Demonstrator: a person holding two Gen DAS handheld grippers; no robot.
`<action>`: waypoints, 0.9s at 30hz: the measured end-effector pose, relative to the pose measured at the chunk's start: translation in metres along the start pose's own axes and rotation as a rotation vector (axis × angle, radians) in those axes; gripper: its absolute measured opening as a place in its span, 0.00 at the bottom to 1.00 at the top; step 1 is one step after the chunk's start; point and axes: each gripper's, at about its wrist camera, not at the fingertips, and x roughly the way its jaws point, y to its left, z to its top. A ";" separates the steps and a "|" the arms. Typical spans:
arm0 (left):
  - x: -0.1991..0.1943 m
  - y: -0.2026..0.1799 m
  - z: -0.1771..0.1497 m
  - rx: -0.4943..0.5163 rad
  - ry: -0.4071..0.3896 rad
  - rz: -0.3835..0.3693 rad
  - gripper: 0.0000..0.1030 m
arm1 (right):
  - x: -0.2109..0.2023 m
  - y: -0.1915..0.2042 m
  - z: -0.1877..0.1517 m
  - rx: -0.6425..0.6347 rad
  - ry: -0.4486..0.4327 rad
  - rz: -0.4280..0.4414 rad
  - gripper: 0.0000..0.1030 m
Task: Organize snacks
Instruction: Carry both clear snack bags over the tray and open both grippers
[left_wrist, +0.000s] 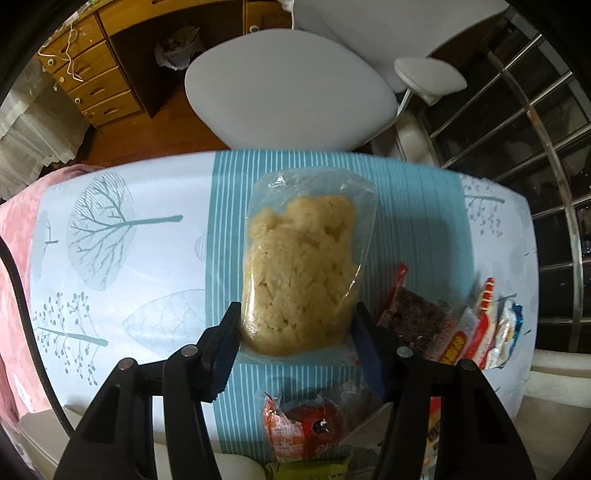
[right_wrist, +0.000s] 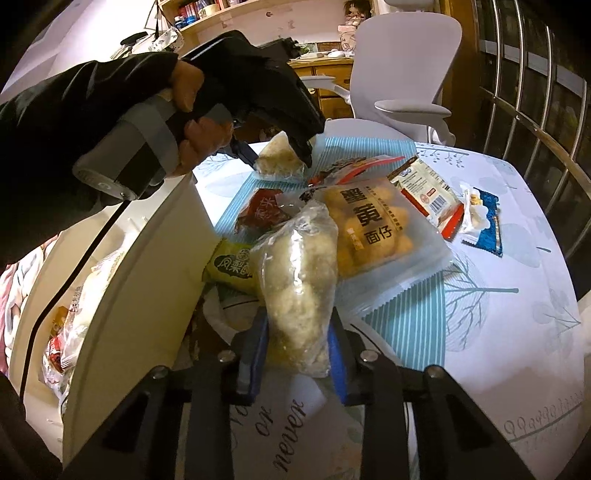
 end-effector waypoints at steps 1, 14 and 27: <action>-0.006 0.000 -0.001 0.002 -0.010 -0.008 0.55 | 0.000 -0.001 0.000 0.003 0.000 -0.003 0.27; -0.091 0.006 -0.030 0.017 -0.086 -0.101 0.55 | -0.040 0.002 0.008 0.050 -0.053 -0.037 0.26; -0.198 0.027 -0.106 0.070 -0.163 -0.176 0.55 | -0.113 0.045 0.008 0.080 -0.165 -0.063 0.26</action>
